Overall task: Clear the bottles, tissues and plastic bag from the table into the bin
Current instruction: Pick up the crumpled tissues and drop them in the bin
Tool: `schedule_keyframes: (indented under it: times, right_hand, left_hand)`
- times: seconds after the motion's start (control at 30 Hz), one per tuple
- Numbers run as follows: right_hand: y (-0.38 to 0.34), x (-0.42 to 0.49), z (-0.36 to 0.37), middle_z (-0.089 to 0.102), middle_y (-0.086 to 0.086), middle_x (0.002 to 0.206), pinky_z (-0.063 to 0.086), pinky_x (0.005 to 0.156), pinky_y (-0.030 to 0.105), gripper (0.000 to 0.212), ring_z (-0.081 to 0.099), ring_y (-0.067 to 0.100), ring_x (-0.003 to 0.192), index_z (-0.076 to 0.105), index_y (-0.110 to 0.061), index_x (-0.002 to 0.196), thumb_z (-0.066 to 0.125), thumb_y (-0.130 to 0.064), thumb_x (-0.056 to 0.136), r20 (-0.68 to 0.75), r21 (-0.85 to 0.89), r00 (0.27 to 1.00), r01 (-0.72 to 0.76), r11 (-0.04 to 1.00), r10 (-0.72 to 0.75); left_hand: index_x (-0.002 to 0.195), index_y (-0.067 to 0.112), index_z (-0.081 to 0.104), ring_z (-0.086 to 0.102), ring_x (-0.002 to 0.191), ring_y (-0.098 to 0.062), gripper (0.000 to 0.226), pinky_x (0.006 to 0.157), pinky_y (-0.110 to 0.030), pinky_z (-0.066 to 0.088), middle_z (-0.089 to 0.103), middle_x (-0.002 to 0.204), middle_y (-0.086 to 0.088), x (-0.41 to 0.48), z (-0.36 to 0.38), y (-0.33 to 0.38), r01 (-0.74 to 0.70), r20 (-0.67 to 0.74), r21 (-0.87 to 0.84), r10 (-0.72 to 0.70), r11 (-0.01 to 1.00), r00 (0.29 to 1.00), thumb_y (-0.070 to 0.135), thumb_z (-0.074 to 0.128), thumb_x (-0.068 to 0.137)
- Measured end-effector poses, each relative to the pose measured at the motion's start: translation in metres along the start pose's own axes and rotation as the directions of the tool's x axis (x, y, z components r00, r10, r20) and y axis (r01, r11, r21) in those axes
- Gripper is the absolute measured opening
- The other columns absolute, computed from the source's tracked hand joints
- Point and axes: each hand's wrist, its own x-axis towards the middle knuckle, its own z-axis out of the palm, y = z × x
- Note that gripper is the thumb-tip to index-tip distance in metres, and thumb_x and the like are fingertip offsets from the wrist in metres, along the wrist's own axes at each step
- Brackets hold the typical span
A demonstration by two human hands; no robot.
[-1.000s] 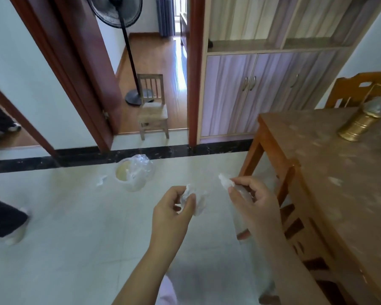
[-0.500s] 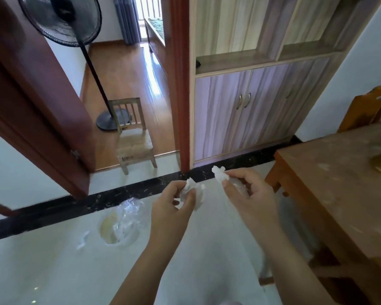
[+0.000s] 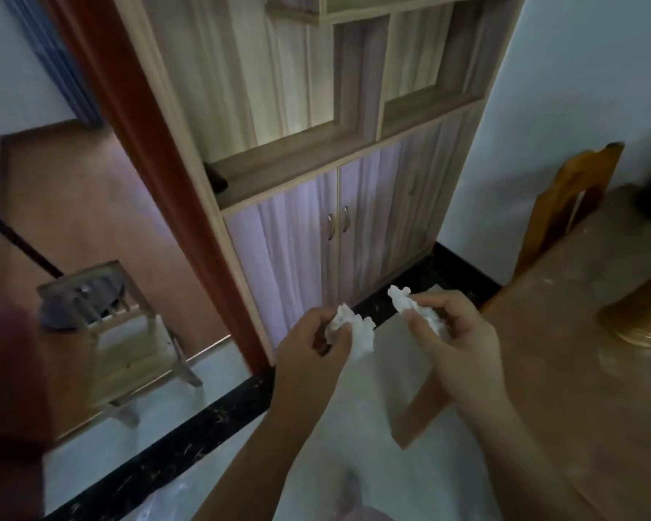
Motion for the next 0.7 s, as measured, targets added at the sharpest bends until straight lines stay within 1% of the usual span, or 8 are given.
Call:
schedule_keyframes:
  times: [0.1, 0.17, 0.3, 0.43, 0.5, 0.57, 0.6, 0.7]
  right_hand:
    - [0.017, 0.051, 0.0, 0.064, -0.012, 0.084, 0.047, 0.061, 0.022, 0.015, 0.059, 0.008, 0.076, 0.065, -0.025, 0.083, 0.066, -0.011, 0.078, -0.076, -0.003, 0.996, -0.056, 0.998, 0.055]
    - [0.025, 0.078, 0.004, 0.065, -0.011, 0.087, 0.047, 0.066, 0.015, 0.019, 0.059, 0.007, 0.081, 0.064, -0.027, 0.083, 0.066, -0.009, 0.078, -0.109, -0.022, 0.993, -0.055, 0.998, 0.053]
    - [0.04, 0.127, 0.012, 0.064, -0.01, 0.085, 0.043, 0.065, 0.008, 0.025, 0.058, 0.004, 0.081, 0.062, -0.03, 0.078, 0.067, -0.005, 0.076, -0.166, -0.073, 0.983, -0.09, 0.993, 0.077]
    - [0.057, 0.186, 0.021, 0.062, -0.011, 0.082, 0.05, 0.06, 0.031, 0.017, 0.058, 0.008, 0.077, 0.064, -0.025, 0.08, 0.067, -0.009, 0.078, -0.245, -0.098, 0.959, -0.17, 0.981, 0.142]
    - [0.063, 0.22, 0.027, 0.061, -0.012, 0.083, 0.052, 0.058, 0.035, 0.012, 0.059, 0.012, 0.075, 0.064, -0.025, 0.081, 0.066, -0.013, 0.079, -0.282, -0.093, 0.945, -0.202, 0.975, 0.169]
    - [0.064, 0.256, 0.036, 0.059, -0.015, 0.083, 0.054, 0.051, 0.03, 0.01, 0.059, 0.011, 0.076, 0.062, -0.028, 0.082, 0.065, -0.019, 0.079, -0.311, -0.116, 0.937, -0.205, 0.972, 0.161]
    - [0.063, 0.274, 0.04, 0.059, -0.016, 0.082, 0.052, 0.048, 0.021, 0.01, 0.059, 0.008, 0.076, 0.061, -0.03, 0.081, 0.065, -0.021, 0.079, -0.334, -0.131, 0.932, -0.196, 0.972, 0.143]
    - [0.063, 0.325, 0.046, 0.06, -0.011, 0.082, 0.046, 0.058, 0.011, 0.012, 0.057, 0.003, 0.076, 0.06, -0.027, 0.08, 0.067, -0.018, 0.077, -0.411, -0.176, 0.909, -0.156, 0.972, 0.072]
  left_hand:
    - [0.078, 0.039, 0.059, 0.058, 0.067, 0.01, 0.027, 0.056, -0.002, 0.04, 0.066, 0.07, 0.018, 0.057, 0.022, 0.003, -0.02, 0.088, -0.015, 0.021, 1.0, 0.996, 0.013, 0.061, 0.084]
    - [0.08, 0.037, 0.061, 0.059, 0.067, 0.009, 0.026, 0.057, -0.002, 0.04, 0.068, 0.072, 0.013, 0.089, 0.034, 0.0, -0.03, 0.117, -0.039, 0.034, 0.999, 0.993, 0.012, 0.061, 0.084]
    - [0.081, 0.031, 0.063, 0.06, 0.067, 0.008, 0.021, 0.057, -0.002, 0.04, 0.067, 0.078, 0.025, 0.149, 0.056, -0.012, -0.034, 0.186, -0.067, 0.046, 0.997, 0.982, 0.01, 0.06, 0.084]
    - [0.079, 0.026, 0.063, 0.061, 0.066, 0.004, 0.019, 0.058, -0.005, 0.042, 0.068, 0.077, 0.019, 0.221, 0.079, -0.025, -0.018, 0.248, -0.102, 0.043, 0.995, 0.968, 0.008, 0.061, 0.084]
    - [0.079, 0.026, 0.063, 0.062, 0.066, 0.004, 0.021, 0.059, -0.007, 0.044, 0.069, 0.073, 0.02, 0.263, 0.09, -0.027, -0.01, 0.297, -0.145, 0.053, 0.989, 0.953, 0.006, 0.06, 0.084]
    - [0.078, 0.026, 0.063, 0.063, 0.067, 0.004, 0.024, 0.061, -0.008, 0.046, 0.069, 0.073, 0.022, 0.304, 0.099, -0.027, -0.008, 0.343, -0.185, 0.072, 0.983, 0.937, 0.003, 0.06, 0.085]
    - [0.079, 0.027, 0.062, 0.063, 0.069, 0.004, 0.024, 0.062, -0.009, 0.047, 0.069, 0.074, 0.022, 0.325, 0.104, -0.026, -0.019, 0.364, -0.198, 0.091, 0.98, 0.927, 0.003, 0.06, 0.085]
    - [0.08, 0.029, 0.062, 0.064, 0.071, 0.002, 0.025, 0.064, -0.011, 0.048, 0.07, 0.078, 0.021, 0.381, 0.122, -0.021, -0.057, 0.41, -0.232, 0.151, 0.971, 0.899, 0.005, 0.06, 0.085]
